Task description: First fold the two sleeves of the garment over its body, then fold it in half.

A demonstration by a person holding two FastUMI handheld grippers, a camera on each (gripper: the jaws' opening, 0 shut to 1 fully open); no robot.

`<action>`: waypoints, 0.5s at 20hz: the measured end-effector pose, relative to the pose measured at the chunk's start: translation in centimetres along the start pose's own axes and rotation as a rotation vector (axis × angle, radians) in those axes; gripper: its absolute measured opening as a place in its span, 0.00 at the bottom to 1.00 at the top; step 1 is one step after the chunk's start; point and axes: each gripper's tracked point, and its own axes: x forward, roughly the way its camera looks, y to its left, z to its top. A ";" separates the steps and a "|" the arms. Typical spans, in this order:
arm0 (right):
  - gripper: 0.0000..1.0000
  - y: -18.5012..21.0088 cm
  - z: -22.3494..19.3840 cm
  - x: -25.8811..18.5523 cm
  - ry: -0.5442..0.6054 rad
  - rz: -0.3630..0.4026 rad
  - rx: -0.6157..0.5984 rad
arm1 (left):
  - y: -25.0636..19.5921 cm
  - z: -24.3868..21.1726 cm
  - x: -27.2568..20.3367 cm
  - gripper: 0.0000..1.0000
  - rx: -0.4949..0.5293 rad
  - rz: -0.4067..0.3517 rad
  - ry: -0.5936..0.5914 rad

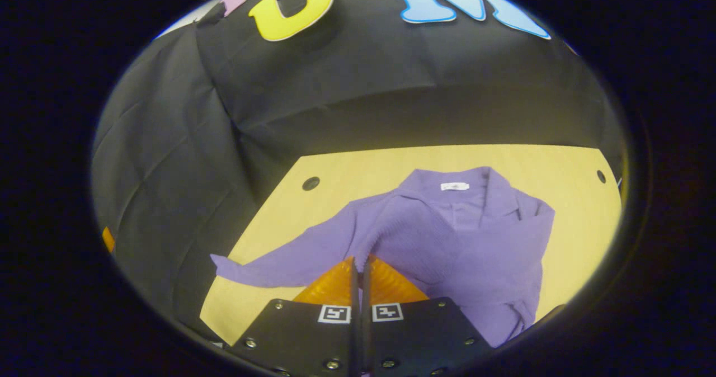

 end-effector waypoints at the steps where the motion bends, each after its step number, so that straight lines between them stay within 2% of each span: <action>1: 0.00 0.7 -0.5 0.3 0.010 0.006 -0.013 | 0.7 -1.0 0.2 0.99 0.000 0.009 0.015; 7: 0.00 2.4 -2.4 0.9 0.043 -0.012 -0.078 | 2.4 -6.9 2.6 1.00 -0.033 -0.020 0.131; 10: 0.09 2.9 -2.9 0.9 0.058 -0.003 -0.090 | 3.3 -10.0 4.0 1.00 -0.049 -0.034 0.176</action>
